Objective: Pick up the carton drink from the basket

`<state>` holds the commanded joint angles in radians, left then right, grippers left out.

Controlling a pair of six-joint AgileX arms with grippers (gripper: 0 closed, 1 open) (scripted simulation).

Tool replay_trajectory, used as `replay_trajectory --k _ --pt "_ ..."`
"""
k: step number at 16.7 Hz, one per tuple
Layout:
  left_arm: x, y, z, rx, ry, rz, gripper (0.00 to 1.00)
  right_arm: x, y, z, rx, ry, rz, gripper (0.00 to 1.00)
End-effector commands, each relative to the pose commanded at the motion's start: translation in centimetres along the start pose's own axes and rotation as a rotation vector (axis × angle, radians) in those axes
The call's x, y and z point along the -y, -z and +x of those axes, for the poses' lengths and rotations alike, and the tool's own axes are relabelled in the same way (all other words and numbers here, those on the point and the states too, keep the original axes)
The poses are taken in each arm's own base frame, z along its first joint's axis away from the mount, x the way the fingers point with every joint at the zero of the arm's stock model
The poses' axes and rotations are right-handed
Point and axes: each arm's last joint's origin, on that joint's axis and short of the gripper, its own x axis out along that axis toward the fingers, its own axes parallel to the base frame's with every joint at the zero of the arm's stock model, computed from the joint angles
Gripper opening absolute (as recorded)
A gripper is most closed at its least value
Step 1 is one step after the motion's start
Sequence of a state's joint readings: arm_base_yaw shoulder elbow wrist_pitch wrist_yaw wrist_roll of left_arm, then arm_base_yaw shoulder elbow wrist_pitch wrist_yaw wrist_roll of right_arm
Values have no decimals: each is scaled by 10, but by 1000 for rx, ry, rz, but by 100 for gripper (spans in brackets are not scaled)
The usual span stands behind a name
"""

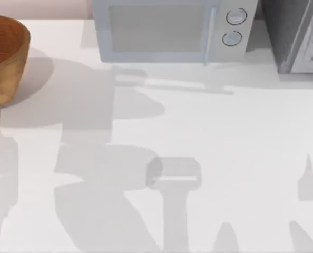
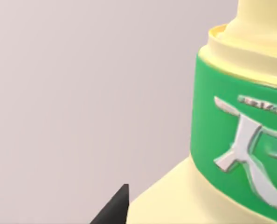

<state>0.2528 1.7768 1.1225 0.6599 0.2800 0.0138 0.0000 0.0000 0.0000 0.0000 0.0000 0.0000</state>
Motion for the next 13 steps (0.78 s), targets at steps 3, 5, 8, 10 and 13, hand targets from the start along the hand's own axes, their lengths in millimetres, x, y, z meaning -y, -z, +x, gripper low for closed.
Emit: replay_trajectory --k 3,5,8,10,13 --pt "1 -23 -4 4 0 2 0 0 0 0 0 0 0 100" --pt "1 -29 -6 5 0 3 0 0 0 0 0 0 0 100" --pt "1 -29 -6 5 0 3 0 0 0 0 0 0 0 100" --pt "1 -26 -5 0 -2 3 0 0 0 0 0 0 0 100" --pt "9 -28 -20 -23 -1 -9 0 0 0 0 0 0 0 100"
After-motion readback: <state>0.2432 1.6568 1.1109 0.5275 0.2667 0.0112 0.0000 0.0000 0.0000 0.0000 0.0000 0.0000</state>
